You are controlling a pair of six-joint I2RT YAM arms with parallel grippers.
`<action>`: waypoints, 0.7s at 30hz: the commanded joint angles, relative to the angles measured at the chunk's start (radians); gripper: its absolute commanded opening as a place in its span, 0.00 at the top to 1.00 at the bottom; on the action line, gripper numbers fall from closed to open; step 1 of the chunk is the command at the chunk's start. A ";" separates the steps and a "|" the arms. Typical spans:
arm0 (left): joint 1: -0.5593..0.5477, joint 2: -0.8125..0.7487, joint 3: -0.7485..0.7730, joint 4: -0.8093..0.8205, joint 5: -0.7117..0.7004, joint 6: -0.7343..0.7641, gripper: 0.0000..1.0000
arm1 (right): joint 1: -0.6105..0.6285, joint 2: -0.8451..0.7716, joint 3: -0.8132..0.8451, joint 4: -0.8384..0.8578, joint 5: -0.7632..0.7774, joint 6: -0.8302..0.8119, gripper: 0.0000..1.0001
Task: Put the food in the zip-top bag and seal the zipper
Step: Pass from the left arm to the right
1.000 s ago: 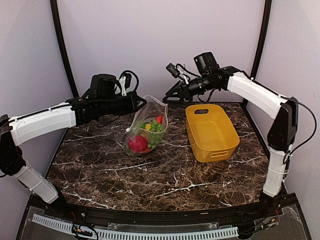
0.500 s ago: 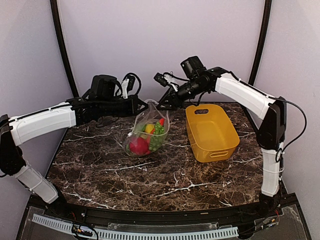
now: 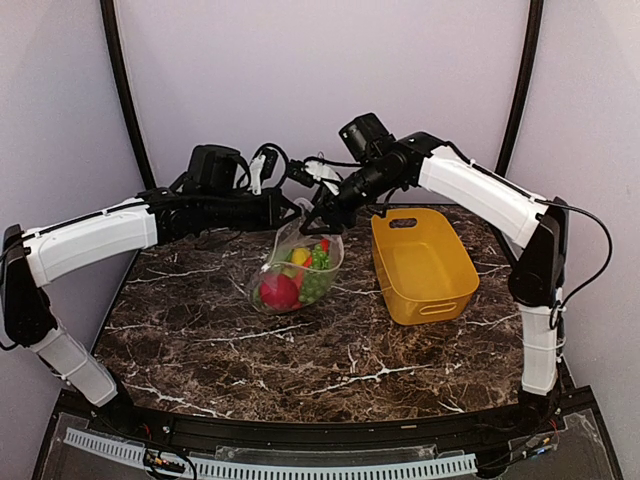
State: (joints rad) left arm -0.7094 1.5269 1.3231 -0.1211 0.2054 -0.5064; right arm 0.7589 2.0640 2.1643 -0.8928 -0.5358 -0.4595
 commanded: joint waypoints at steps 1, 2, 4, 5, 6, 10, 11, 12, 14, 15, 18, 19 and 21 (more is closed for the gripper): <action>0.005 0.009 0.042 -0.018 0.030 0.026 0.99 | 0.012 -0.003 0.015 -0.019 0.139 0.001 0.55; 0.005 0.009 0.046 -0.020 0.030 0.034 0.99 | 0.013 -0.003 0.019 -0.015 0.163 0.004 0.59; 0.005 0.006 0.049 -0.032 0.027 0.049 0.99 | 0.013 -0.009 0.021 -0.006 0.206 0.007 0.74; 0.005 0.005 0.050 -0.039 0.025 0.055 0.99 | 0.013 -0.013 0.019 -0.001 0.223 0.006 0.82; 0.005 0.003 0.052 -0.042 0.023 0.068 0.99 | 0.011 -0.021 0.015 0.002 0.231 0.007 0.91; 0.005 -0.013 0.052 -0.059 0.015 0.159 0.76 | 0.010 -0.063 -0.010 0.014 0.212 0.022 1.00; 0.005 -0.032 0.045 -0.058 0.009 0.183 0.63 | 0.008 -0.073 -0.012 0.011 0.199 0.027 1.00; 0.004 -0.048 0.020 -0.053 0.005 0.235 0.57 | 0.007 -0.083 -0.013 0.009 0.187 0.035 1.00; 0.003 -0.107 -0.040 -0.035 -0.006 0.301 0.44 | -0.003 -0.101 -0.015 0.004 0.158 0.062 1.00; 0.002 -0.159 -0.066 -0.027 -0.004 0.321 0.38 | -0.008 -0.109 -0.017 0.002 0.139 0.073 1.00; -0.012 -0.272 -0.220 0.022 -0.019 0.409 0.33 | -0.025 -0.127 -0.028 0.000 0.094 0.107 1.00; -0.017 -0.330 -0.284 0.027 -0.027 0.423 0.32 | -0.030 -0.131 -0.033 -0.002 0.081 0.115 1.00; -0.031 -0.409 -0.373 0.045 -0.048 0.456 0.32 | -0.036 -0.140 -0.045 -0.004 0.060 0.123 1.00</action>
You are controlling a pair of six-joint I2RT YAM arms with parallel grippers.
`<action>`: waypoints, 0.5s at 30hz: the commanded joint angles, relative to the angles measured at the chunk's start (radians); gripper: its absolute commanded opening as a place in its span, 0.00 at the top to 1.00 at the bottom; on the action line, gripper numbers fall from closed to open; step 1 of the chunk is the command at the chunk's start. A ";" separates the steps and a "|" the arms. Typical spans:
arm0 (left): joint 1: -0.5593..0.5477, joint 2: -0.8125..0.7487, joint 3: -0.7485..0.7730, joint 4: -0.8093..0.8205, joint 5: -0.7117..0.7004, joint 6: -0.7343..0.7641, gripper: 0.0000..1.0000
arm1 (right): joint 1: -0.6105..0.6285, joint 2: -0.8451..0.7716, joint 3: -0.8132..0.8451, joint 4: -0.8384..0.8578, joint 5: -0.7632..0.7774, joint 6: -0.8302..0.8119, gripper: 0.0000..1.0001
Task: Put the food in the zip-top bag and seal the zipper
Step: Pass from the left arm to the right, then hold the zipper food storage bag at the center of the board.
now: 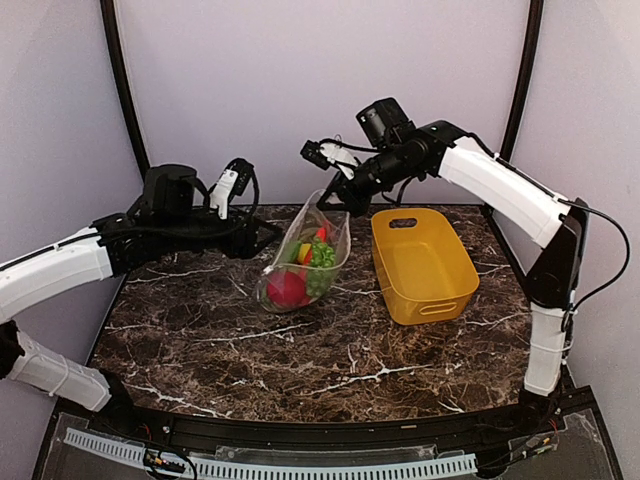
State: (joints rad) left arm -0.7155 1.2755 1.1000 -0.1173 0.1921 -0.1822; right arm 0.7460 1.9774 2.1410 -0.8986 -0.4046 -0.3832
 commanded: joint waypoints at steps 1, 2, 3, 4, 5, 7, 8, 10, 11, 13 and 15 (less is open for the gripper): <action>-0.036 -0.182 -0.182 0.059 -0.038 0.147 0.31 | -0.026 -0.057 -0.029 0.001 -0.074 0.048 1.00; -0.041 -0.227 -0.242 0.072 -0.038 0.153 0.31 | -0.028 -0.061 -0.035 0.002 -0.078 0.049 1.00; -0.050 -0.247 -0.274 0.100 -0.035 0.166 0.31 | -0.030 -0.064 -0.039 0.001 -0.082 0.050 1.00; -0.054 -0.283 -0.332 0.107 -0.033 0.174 0.31 | -0.031 -0.065 -0.042 0.001 -0.088 0.053 1.00; -0.061 -0.297 -0.358 0.147 -0.027 0.175 0.32 | -0.033 -0.065 -0.042 0.001 -0.092 0.055 1.00; -0.081 -0.323 -0.419 0.196 -0.016 0.192 0.32 | -0.036 -0.065 -0.044 0.001 -0.095 0.059 1.00; -0.102 -0.325 -0.445 0.209 -0.017 0.213 0.32 | -0.037 -0.065 -0.045 0.001 -0.095 0.059 1.00; -0.143 -0.304 -0.465 0.258 -0.032 0.238 0.33 | -0.037 -0.064 -0.046 0.001 -0.093 0.059 1.00; -0.155 -0.281 -0.468 0.273 -0.043 0.243 0.33 | -0.038 -0.065 -0.046 0.001 -0.092 0.058 1.00; -0.186 -0.241 -0.472 0.331 -0.067 0.248 0.33 | -0.040 -0.066 -0.046 0.001 -0.089 0.059 1.00; -0.204 -0.207 -0.481 0.400 -0.102 0.251 0.33 | -0.040 -0.066 -0.046 0.001 -0.086 0.059 1.00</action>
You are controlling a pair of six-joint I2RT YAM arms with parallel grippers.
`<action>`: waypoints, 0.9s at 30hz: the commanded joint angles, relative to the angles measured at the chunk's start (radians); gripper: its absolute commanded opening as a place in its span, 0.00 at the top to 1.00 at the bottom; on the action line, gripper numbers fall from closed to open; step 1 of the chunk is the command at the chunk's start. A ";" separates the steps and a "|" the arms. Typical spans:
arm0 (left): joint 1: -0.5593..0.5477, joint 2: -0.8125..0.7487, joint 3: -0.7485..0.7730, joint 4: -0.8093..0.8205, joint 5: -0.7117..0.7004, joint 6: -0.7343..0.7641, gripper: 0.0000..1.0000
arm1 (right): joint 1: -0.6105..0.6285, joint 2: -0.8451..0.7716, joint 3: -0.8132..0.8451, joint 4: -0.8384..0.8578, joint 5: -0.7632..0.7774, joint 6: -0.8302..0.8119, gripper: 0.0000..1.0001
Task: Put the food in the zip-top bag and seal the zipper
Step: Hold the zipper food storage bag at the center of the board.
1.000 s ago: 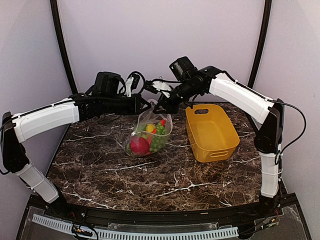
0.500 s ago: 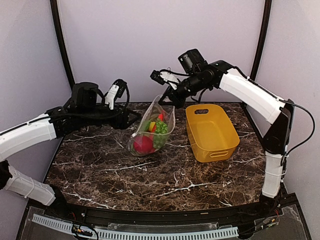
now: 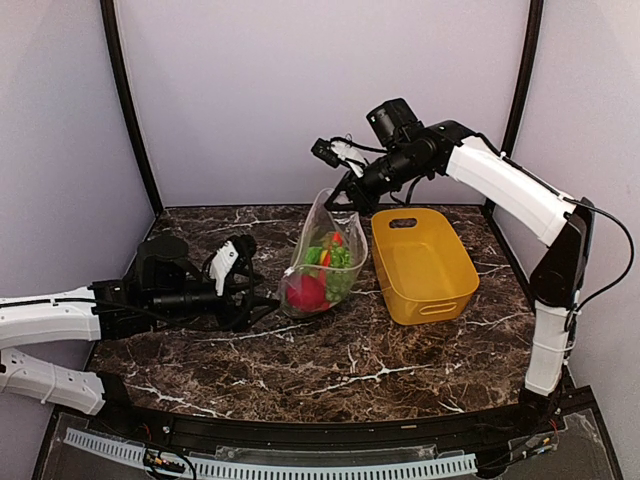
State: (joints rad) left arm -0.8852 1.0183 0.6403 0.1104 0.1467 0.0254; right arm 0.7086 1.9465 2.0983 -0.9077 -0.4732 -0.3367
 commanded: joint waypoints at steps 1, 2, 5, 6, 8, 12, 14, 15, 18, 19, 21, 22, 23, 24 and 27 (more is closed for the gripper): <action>-0.037 0.059 -0.026 0.226 -0.069 0.044 0.33 | -0.003 -0.035 -0.003 0.010 -0.016 0.013 1.00; -0.038 0.076 -0.034 0.250 -0.074 0.045 0.33 | -0.003 -0.035 -0.003 0.010 -0.014 0.013 1.00; -0.040 0.115 -0.036 0.341 -0.069 0.050 0.37 | -0.005 -0.035 -0.003 0.010 -0.009 0.013 1.00; -0.040 0.138 -0.033 0.353 -0.063 0.051 0.38 | -0.006 -0.035 -0.003 0.010 -0.007 0.012 1.00; -0.040 0.166 -0.032 0.399 -0.054 0.050 0.41 | -0.008 -0.035 -0.003 0.010 -0.003 0.013 1.00; -0.041 0.202 -0.047 0.507 -0.076 0.052 0.46 | -0.010 -0.031 -0.001 0.012 0.001 0.014 1.00; -0.041 0.211 -0.050 0.547 -0.083 0.059 0.50 | -0.011 -0.028 0.000 0.012 0.004 0.014 1.00; -0.041 0.217 -0.049 0.562 -0.086 0.062 0.53 | -0.012 -0.025 0.000 0.012 0.005 0.013 1.00; -0.040 0.228 -0.043 0.574 -0.085 0.073 0.60 | -0.012 -0.022 0.000 0.012 0.007 0.015 1.00; -0.041 0.233 -0.041 0.574 -0.083 0.074 0.64 | -0.012 -0.021 0.002 0.012 0.008 0.017 1.00; -0.041 0.238 -0.037 0.567 -0.081 0.077 0.68 | -0.015 -0.021 0.005 0.012 0.008 0.018 1.00; -0.041 0.239 -0.037 0.562 -0.082 0.077 0.69 | -0.017 -0.021 0.007 0.013 0.008 0.020 1.00; -0.041 0.239 -0.038 0.560 -0.083 0.077 0.70 | -0.020 -0.021 0.009 0.013 0.007 0.023 1.00; -0.041 0.238 -0.041 0.560 -0.085 0.077 0.70 | -0.022 -0.021 0.010 0.014 0.003 0.026 1.00; -0.040 0.233 -0.050 0.560 -0.091 0.077 0.74 | -0.030 -0.022 0.011 0.013 -0.001 0.029 1.00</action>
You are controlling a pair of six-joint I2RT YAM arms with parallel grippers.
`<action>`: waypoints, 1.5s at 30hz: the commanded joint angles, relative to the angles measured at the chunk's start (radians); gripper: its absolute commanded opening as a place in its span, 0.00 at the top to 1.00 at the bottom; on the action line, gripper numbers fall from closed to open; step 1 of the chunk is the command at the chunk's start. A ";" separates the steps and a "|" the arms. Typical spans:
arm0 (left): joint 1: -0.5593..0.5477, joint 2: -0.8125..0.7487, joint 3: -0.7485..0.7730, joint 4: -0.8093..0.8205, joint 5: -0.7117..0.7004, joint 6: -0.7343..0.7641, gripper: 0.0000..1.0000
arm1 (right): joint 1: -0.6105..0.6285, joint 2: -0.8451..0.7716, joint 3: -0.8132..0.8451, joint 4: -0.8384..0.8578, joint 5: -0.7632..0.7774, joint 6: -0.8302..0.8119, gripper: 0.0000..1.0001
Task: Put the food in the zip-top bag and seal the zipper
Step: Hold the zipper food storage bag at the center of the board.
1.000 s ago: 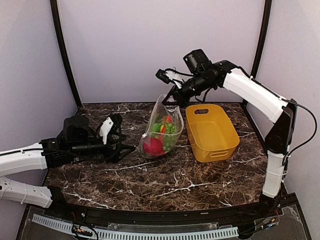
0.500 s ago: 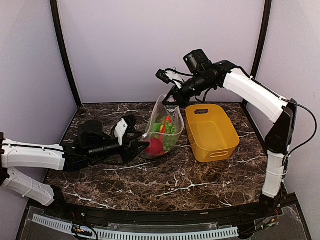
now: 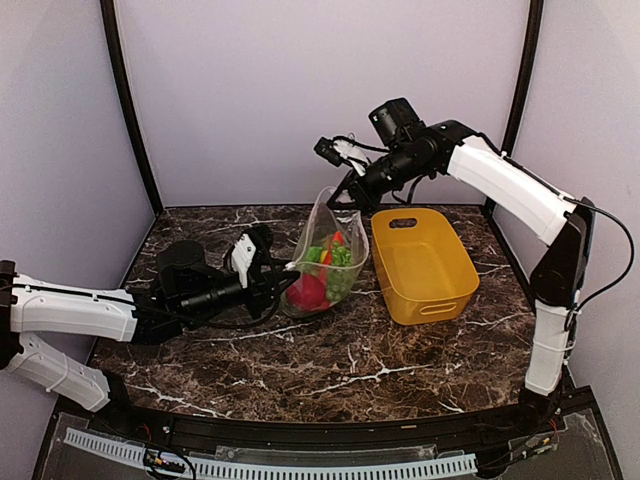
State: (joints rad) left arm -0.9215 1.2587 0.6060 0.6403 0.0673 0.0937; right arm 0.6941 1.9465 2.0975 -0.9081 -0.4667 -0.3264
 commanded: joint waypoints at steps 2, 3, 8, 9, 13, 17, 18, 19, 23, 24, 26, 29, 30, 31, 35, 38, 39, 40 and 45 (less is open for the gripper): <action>-0.005 -0.010 -0.018 0.031 -0.015 0.010 0.77 | -0.020 -0.021 0.011 0.014 -0.012 0.021 1.00; -0.005 -0.010 -0.018 0.031 -0.017 0.011 0.78 | -0.023 -0.021 0.010 0.014 -0.016 0.023 1.00; -0.005 -0.002 -0.020 0.046 -0.033 0.014 0.72 | -0.025 -0.021 0.008 0.014 -0.027 0.028 1.00; -0.004 0.001 -0.021 0.053 -0.041 0.015 0.71 | -0.025 -0.022 0.007 0.014 -0.028 0.028 1.00; -0.005 0.017 -0.019 0.077 -0.056 0.020 0.68 | -0.028 -0.021 0.006 0.015 -0.029 0.029 1.00; -0.004 0.045 -0.009 0.085 -0.047 0.026 0.69 | -0.031 -0.021 0.006 0.016 -0.033 0.032 1.00; -0.004 0.050 -0.007 0.087 -0.040 0.027 0.69 | -0.032 -0.021 0.007 0.015 -0.034 0.033 1.00; -0.005 0.058 -0.004 0.089 -0.038 0.027 0.69 | -0.033 -0.021 0.007 0.015 -0.036 0.033 1.00; -0.005 0.074 0.003 0.100 -0.027 0.028 0.72 | -0.037 -0.019 0.006 0.015 -0.038 0.034 1.00; -0.005 0.075 0.005 0.100 -0.025 0.029 0.74 | -0.039 -0.018 0.006 0.016 -0.039 0.036 1.00; -0.005 0.072 0.008 0.101 -0.023 0.029 0.77 | -0.041 -0.018 0.004 0.015 -0.039 0.036 1.00; -0.005 0.055 0.009 0.097 -0.026 0.028 0.83 | -0.043 -0.017 0.003 0.015 -0.040 0.033 1.00; -0.004 0.042 0.008 0.090 -0.034 0.027 0.84 | -0.044 -0.017 0.000 0.016 -0.039 0.033 1.00; -0.005 0.033 0.008 0.085 -0.045 0.027 0.87 | -0.045 -0.018 -0.002 0.016 -0.039 0.030 1.00; -0.005 -0.027 0.025 -0.021 -0.056 0.048 0.94 | -0.048 -0.026 -0.018 0.008 -0.038 0.005 1.00; -0.005 -0.079 0.082 -0.155 -0.056 0.075 0.96 | -0.053 -0.034 0.002 -0.032 -0.049 -0.049 1.00; -0.005 -0.087 0.098 -0.236 -0.056 0.090 0.97 | -0.056 -0.031 0.025 -0.064 -0.065 -0.073 0.98; -0.005 -0.099 0.132 -0.276 -0.057 0.096 0.98 | -0.061 -0.029 0.050 -0.101 -0.091 -0.106 0.92; -0.003 -0.133 0.242 -0.507 -0.056 0.123 0.99 | -0.067 -0.103 0.063 -0.204 -0.222 -0.257 0.59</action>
State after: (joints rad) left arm -0.9211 1.1751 0.7597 0.3431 0.0132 0.1787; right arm 0.6342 1.9293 2.1147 -1.0073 -0.5644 -0.4454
